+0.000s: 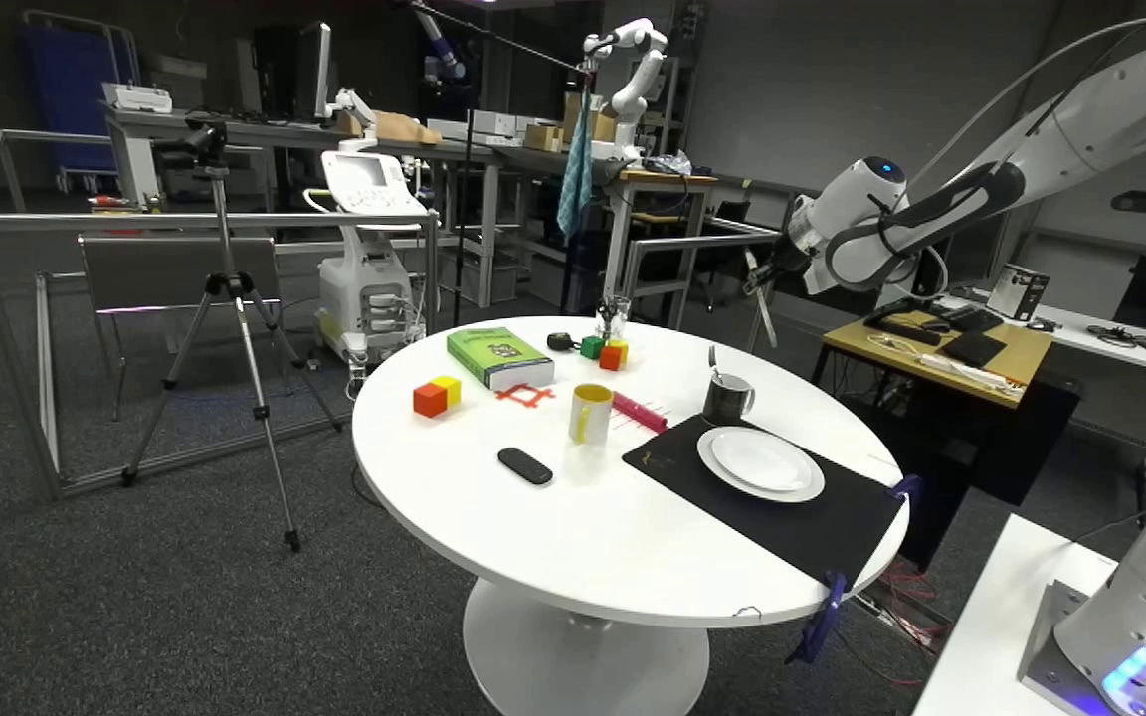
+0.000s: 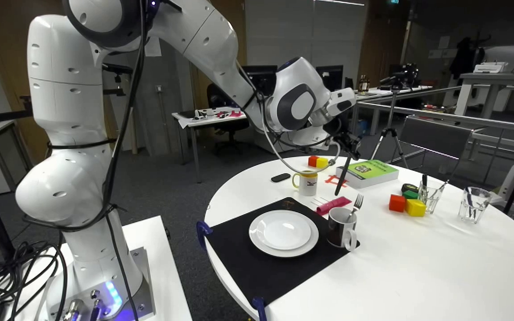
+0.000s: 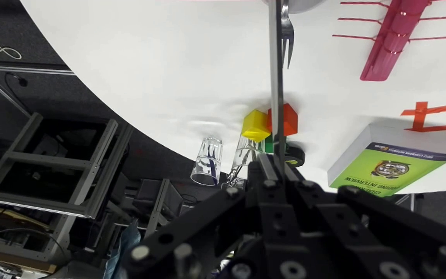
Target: Remove the silver knife from the mug and put it on the left side of the black mat
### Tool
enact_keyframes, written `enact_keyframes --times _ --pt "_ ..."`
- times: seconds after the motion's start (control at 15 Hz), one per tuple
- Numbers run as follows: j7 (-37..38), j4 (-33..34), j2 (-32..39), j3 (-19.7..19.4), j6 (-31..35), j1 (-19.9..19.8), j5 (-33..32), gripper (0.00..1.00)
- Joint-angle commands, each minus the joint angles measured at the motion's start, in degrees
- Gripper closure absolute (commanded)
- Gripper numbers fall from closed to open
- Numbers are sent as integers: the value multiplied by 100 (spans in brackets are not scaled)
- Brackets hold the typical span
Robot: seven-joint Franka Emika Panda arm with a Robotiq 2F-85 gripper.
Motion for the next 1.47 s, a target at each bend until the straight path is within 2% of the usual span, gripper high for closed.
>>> enact_keyframes --times 0.0,0.27,0.33,0.47,0.53,0.8,1.13,1.27,1.33,1.4 --pt "66 -93 14 59 54 92 -32 99" --pt "-83 -215 121 468 107 122 188 99" --pt "-437 -268 137 232 152 509 667 99" --pt "-630 -310 181 403 126 629 1137 99" --pt "-645 -325 201 863 68 306 1215 99" --pt "-1061 -383 281 1533 -70 133 1981 99" --pt "-1680 -382 460 2335 -423 -305 2742 99" --pt "-1911 -324 574 2509 -704 -462 2938 99" --pt "-1560 -362 553 2256 -468 -188 2701 97" --pt "-1639 -362 588 2330 -549 -257 2753 97"
